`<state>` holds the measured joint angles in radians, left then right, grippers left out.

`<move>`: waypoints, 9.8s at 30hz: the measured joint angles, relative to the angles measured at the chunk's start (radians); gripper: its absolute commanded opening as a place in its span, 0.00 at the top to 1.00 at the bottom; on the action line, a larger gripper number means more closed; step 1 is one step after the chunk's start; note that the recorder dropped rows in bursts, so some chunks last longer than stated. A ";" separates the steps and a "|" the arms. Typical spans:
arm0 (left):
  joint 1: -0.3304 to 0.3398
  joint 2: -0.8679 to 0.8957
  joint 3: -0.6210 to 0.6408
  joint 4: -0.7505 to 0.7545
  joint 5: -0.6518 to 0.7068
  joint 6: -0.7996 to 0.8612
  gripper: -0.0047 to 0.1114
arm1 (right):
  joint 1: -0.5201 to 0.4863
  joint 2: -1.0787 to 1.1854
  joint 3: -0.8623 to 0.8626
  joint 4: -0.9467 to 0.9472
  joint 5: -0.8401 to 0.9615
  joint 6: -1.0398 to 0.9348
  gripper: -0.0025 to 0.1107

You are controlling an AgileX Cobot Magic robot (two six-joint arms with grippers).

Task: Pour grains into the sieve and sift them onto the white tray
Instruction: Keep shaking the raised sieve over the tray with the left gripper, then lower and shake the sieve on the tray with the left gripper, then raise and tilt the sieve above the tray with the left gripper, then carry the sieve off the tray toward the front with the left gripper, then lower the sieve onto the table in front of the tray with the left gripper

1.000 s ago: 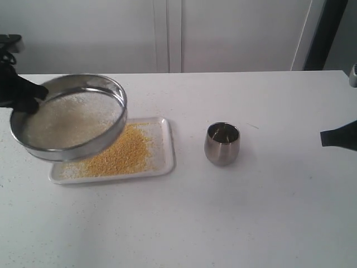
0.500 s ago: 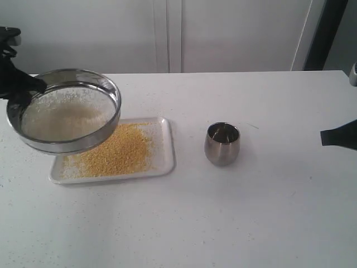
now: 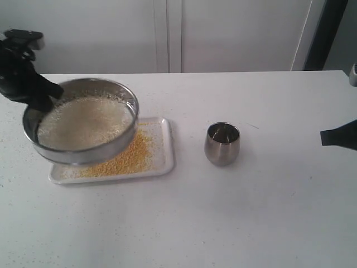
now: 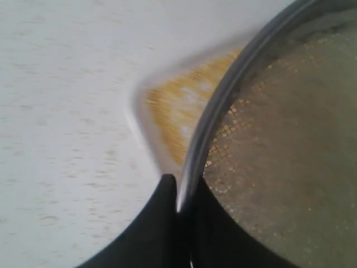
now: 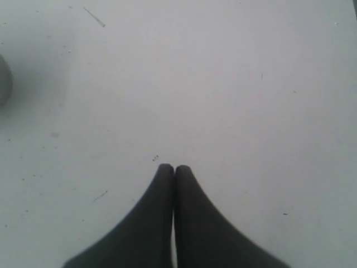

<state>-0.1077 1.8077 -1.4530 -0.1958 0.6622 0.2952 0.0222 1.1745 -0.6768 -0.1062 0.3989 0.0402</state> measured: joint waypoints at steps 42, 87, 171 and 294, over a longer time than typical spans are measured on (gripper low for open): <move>-0.007 0.004 0.064 0.000 -0.089 -0.171 0.96 | 0.000 0.000 0.000 0.000 0.000 0.000 0.98; -0.013 0.014 0.045 -0.147 -0.128 0.212 0.96 | 0.000 0.000 0.000 0.000 0.000 0.000 0.98; 0.080 -0.094 0.072 -0.222 -0.414 0.122 0.96 | 0.000 0.000 0.000 0.000 0.000 0.000 0.98; -0.219 -0.151 0.686 -0.242 -0.488 0.119 0.96 | 0.000 -0.001 0.000 0.000 0.002 0.019 0.98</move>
<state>-0.3269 1.6566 -0.7667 -0.4374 0.1741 0.4146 0.0222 1.1733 -0.6768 -0.1062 0.4009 0.0590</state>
